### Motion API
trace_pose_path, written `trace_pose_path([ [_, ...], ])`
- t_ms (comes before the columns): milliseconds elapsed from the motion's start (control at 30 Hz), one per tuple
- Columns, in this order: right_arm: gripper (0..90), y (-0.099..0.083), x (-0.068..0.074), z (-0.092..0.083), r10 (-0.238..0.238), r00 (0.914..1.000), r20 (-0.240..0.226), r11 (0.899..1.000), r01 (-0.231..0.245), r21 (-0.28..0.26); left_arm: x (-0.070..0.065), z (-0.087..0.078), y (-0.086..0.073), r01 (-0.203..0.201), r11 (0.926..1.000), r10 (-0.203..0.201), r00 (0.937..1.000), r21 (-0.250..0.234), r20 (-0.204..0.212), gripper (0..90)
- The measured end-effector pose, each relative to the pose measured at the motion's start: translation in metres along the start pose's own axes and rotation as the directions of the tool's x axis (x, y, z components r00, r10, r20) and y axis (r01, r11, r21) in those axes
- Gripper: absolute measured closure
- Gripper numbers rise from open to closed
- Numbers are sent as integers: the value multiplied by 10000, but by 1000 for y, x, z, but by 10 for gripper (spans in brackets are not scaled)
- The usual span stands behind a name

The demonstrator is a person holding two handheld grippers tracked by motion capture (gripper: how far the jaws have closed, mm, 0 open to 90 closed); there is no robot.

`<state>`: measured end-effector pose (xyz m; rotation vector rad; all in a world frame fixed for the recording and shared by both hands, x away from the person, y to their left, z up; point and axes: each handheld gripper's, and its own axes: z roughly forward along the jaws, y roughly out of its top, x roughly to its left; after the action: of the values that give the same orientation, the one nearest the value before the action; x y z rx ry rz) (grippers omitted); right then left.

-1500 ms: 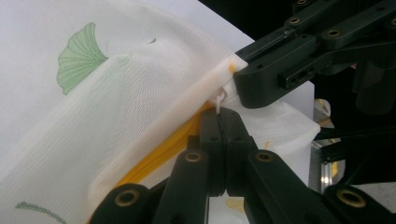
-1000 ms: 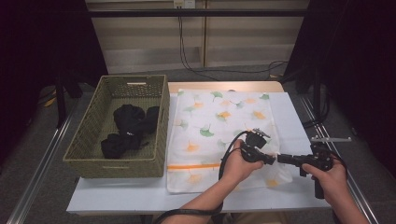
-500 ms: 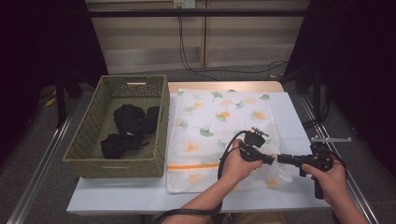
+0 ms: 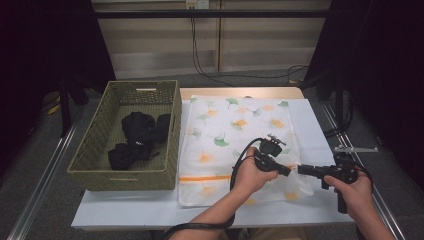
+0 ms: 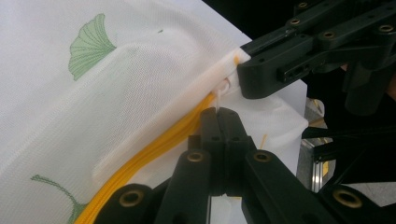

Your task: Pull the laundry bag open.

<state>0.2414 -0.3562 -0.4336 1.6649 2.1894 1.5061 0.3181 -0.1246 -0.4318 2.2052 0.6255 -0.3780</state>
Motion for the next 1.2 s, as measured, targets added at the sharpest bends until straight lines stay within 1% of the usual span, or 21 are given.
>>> trace_pose_path([
  [33,869,0,0,0,7,10000,-33,10000,-7,-3,0,0,0,67,10000,-67,9999,-1,96,900],
  [100,870,0,-1,0,82,9999,-91,10000,-82,-14,-1,0,0,132,9999,-132,9999,-56,88,900],
  [200,870,0,-2,-1,128,9998,-145,9999,-129,-65,-1,0,1,20,10000,-20,10000,38,-26,900],
  [233,870,0,-2,0,133,9998,-170,9999,-135,-84,-1,-1,0,60,10000,-60,10000,15,11,900],
  [300,870,0,-2,0,173,9995,-271,9998,-177,-134,-1,0,0,-35,10000,35,10000,-33,-47,900],
  [333,869,-1,-2,0,165,9995,-267,9998,-169,-125,0,0,-1,-67,9999,68,10000,-130,38,900],
  [400,870,-1,-2,0,212,9993,-295,9997,-215,-119,-1,3,-2,-60,9997,60,10000,-235,18,900],
  [433,870,-1,-2,0,200,9993,-317,9998,-203,-86,0,4,-3,-350,9988,348,9994,-330,-80,900],
  [467,869,-1,-1,0,224,9992,-321,9997,-228,-116,0,5,-4,-324,9990,326,9995,-303,58,900],
  [500,869,-1,-2,0,219,9992,-331,9997,-221,-53,-1,6,-4,-129,9996,130,9999,-264,56,900],
  [633,869,-1,-2,1,273,9987,-440,9996,-277,-96,-1,7,-4,-409,9977,405,9991,-539,-80,890],
  [667,869,-1,-2,1,247,9987,-450,9996,-253,-135,-2,8,-4,-329,9976,327,9995,-602,-41,889],
  [700,869,-1,-2,1,316,9981,-535,9994,-323,-120,-2,8,-4,-454,9973,446,9989,-584,-150,886],
  [733,870,-1,-2,1,329,9981,-525,9994,-336,-127,-2,8,-3,-568,9969,560,9983,-541,-154,881],
  [767,869,-1,-2,1,352,9979,-538,9993,-360,-132,-2,9,-4,-481,9967,479,9988,-649,-50,876],
  [800,870,-1,-2,2,340,9977,-578,9993,-347,-113,-2,9,-3,-446,9970,437,9989,-628,-169,864],
  [900,869,-1,-2,2,397,9975,-578,9992,-402,-85,-2,10,-3,-451,9970,443,9989,-624,-149,863],
  [1000,870,-2,-2,3,518,9959,-741,9985,-528,-122,-1,12,-4,-575,9962,553,9978,-648,-353,843],
  [1100,871,-2,-2,4,509,9960,-740,9986,-520,-124,-1,13,-4,-688,9953,670,9973,-676,-297,870],
  [1133,871,-2,-2,3,492,9959,-754,9987,-501,-104,0,14,-4,-532,9962,516,9984,-691,-240,887],
  [1200,870,-2,-1,4,408,9963,-757,9990,-419,-130,1,13,-3,-542,9968,533,9984,-585,-165,896],
])
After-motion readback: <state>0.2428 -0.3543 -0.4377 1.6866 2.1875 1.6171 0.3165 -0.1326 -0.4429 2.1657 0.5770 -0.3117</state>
